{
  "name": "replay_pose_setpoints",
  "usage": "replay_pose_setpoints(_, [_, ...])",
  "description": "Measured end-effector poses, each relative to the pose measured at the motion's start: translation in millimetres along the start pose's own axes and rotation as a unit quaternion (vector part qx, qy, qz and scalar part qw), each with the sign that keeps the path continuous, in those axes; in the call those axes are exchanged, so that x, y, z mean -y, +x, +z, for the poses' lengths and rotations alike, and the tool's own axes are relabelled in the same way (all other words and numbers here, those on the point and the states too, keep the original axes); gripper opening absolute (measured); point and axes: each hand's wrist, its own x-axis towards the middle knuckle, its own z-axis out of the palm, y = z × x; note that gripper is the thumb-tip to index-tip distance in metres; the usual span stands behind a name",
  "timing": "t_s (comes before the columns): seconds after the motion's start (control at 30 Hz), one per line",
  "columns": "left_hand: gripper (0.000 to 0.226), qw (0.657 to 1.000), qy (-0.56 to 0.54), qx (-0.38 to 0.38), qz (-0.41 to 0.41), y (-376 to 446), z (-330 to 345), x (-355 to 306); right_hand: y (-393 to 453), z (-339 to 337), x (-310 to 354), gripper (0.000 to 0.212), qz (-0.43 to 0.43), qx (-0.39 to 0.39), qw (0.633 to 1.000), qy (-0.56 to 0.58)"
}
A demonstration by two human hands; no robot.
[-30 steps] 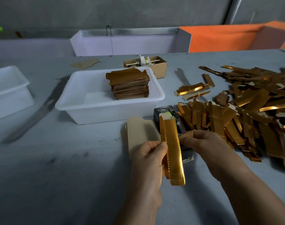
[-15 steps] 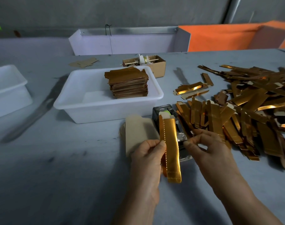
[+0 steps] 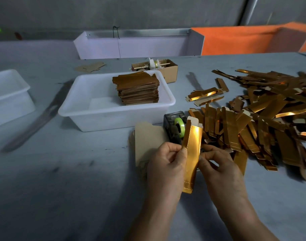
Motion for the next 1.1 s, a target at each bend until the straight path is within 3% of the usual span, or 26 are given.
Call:
replay_pose_setpoints(0.1, [0.006, 0.999, 0.03, -0.011, 0.012, 1, 1, 0, 3, -4, 1, 0.016, -0.045, 0.019, 0.996, -0.077])
replay_pose_setpoints(0.2, [0.006, 0.999, 0.039, -0.011, 0.009, 2, 0, 1, 3, -5, 7, 0.002, -0.154, -0.018, 0.962, -0.227])
replay_pose_setpoints(0.3, [0.007, 0.999, 0.049, -0.01, 0.013, 1, 0, 1, 0, -5, 5, 0.009, -0.166, -0.011, 0.946, -0.279])
replay_pose_setpoints(0.47, [0.005, 0.999, 0.035, -0.005, -0.017, 2, -1, -6, -6, -22, 9, 0.011, -0.108, -0.021, 0.983, -0.145])
replay_pose_setpoints(0.53, [0.006, 0.999, 0.014, -0.001, -0.04, 1, -4, -9, -8, -31, 19, 0.009, -0.012, 0.032, 0.999, 0.026])
replay_pose_setpoints(0.6, [0.005, 0.999, -0.003, 0.006, -0.048, -2, -7, -10, -11, -40, 31, 0.01, 0.058, 0.101, 0.982, 0.146])
replay_pose_setpoints(0.83, [0.005, 0.991, -0.076, 0.042, -0.097, -9, -12, -11, -15, -50, 47, 0.019, -0.017, 0.225, 0.967, 0.116])
replay_pose_setpoints(1.1, [0.009, 0.995, -0.063, 0.044, -0.07, -13, -12, -17, -5, -46, 46, 0.021, -0.122, 0.214, 0.969, 0.031])
